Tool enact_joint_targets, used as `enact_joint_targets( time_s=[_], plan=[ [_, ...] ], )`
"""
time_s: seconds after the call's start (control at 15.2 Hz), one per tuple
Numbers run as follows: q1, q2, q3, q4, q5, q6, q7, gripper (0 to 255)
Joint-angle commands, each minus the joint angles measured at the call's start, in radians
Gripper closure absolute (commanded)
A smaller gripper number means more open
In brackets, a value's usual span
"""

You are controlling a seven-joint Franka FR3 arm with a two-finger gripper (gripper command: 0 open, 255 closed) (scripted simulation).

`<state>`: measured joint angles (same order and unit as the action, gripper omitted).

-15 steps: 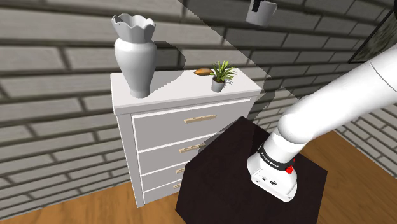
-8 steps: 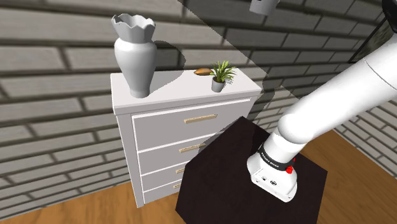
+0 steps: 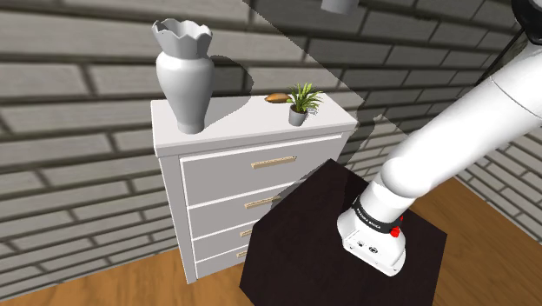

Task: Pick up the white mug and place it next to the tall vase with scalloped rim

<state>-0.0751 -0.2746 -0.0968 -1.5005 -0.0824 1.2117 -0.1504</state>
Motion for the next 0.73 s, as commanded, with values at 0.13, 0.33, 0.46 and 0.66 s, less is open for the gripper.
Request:
enact_joint_targets(
  time_s=[0.13, 0.33, 0.46, 0.66],
  plan=[
    [0.035, 0.04, 0.067, 0.04, 0.023, -0.006, 0.108, 255],
    [0.061, 0.086, 0.113, 0.089, 0.035, -0.013, 0.184, 255],
    [0.08, 0.123, 0.143, 0.13, 0.04, -0.019, 0.234, 255],
    [0.088, 0.118, 0.154, 0.094, 0.043, 0.011, 0.255, 255]
  ],
)
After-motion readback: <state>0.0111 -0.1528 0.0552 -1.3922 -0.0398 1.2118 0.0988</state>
